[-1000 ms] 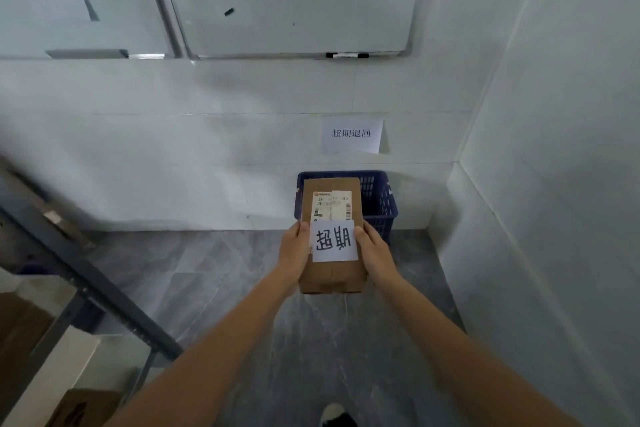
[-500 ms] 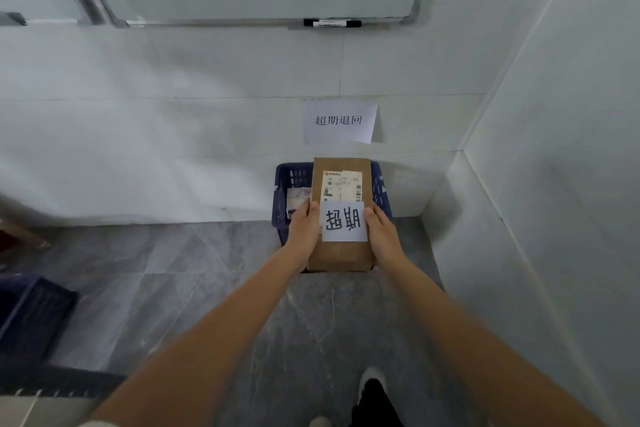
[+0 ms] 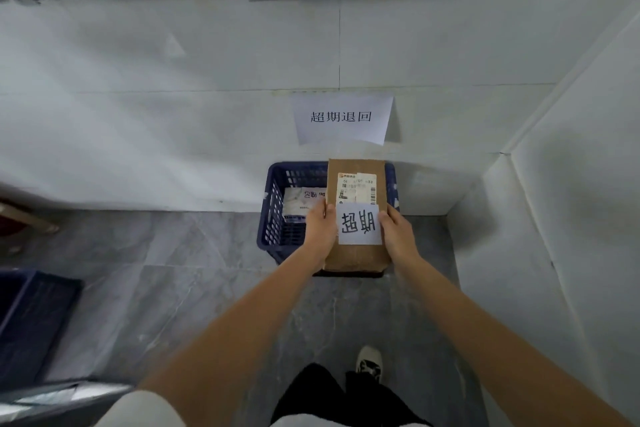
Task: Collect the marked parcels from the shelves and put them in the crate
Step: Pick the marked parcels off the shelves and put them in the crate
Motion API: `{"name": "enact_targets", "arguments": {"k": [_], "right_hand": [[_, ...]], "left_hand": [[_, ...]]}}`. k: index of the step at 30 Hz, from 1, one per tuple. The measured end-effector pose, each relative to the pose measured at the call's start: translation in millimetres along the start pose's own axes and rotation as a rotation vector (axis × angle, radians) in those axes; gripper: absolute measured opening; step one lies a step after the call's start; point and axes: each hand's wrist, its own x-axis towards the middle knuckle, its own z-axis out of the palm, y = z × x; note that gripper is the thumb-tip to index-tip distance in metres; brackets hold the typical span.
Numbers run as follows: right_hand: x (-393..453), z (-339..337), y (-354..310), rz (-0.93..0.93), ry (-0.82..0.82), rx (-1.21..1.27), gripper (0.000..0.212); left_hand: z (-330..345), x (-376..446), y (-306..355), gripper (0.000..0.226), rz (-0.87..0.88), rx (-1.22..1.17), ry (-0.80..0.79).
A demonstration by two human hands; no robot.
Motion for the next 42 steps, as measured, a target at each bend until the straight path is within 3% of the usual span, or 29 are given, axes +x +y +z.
{"name": "enact_targets", "arguments": {"k": [4,8,14,20,26,34,38,42], "right_hand": [[48.4,2.4,18.9,0.070,0.016,-0.010,0.035],[89.3,8.2,40.0,0.125,0.072,-0.021,0.030],[146.4,22.4,86.4,0.156,0.194,-0.185,0.023],[197.0,28.1,112.6,0.180,0.232,-0.258,0.029],[272.1,39.8,136.7,0.194,0.177,-0.279,0.025],[370.3,57.5,211.8,0.318,0.087,-0.213,0.039],[424.7,64.4,247.2,0.339,0.070,-0.193,0.030],[466.0,70.8,278.1,0.374,0.063,-0.159,0.036]], "left_hand": [[26.3,94.1,-61.5,0.057,-0.150,0.120,0.068],[32.5,105.6,-33.3,0.034,-0.258,0.103,-0.049],[40.0,166.7,-61.8,0.040,-0.385,0.150,-0.161],[52.5,223.2,-90.9,0.036,-0.383,0.220,-0.253],[81.2,300.3,-131.1,0.045,-0.346,0.215,-0.167],[115.4,385.9,-230.4,0.057,-0.483,0.208,-0.219],[133.8,422.5,-267.8,0.046,-0.482,0.156,-0.192],[151.7,450.9,-303.0,0.059,-0.510,0.105,-0.197]]}}
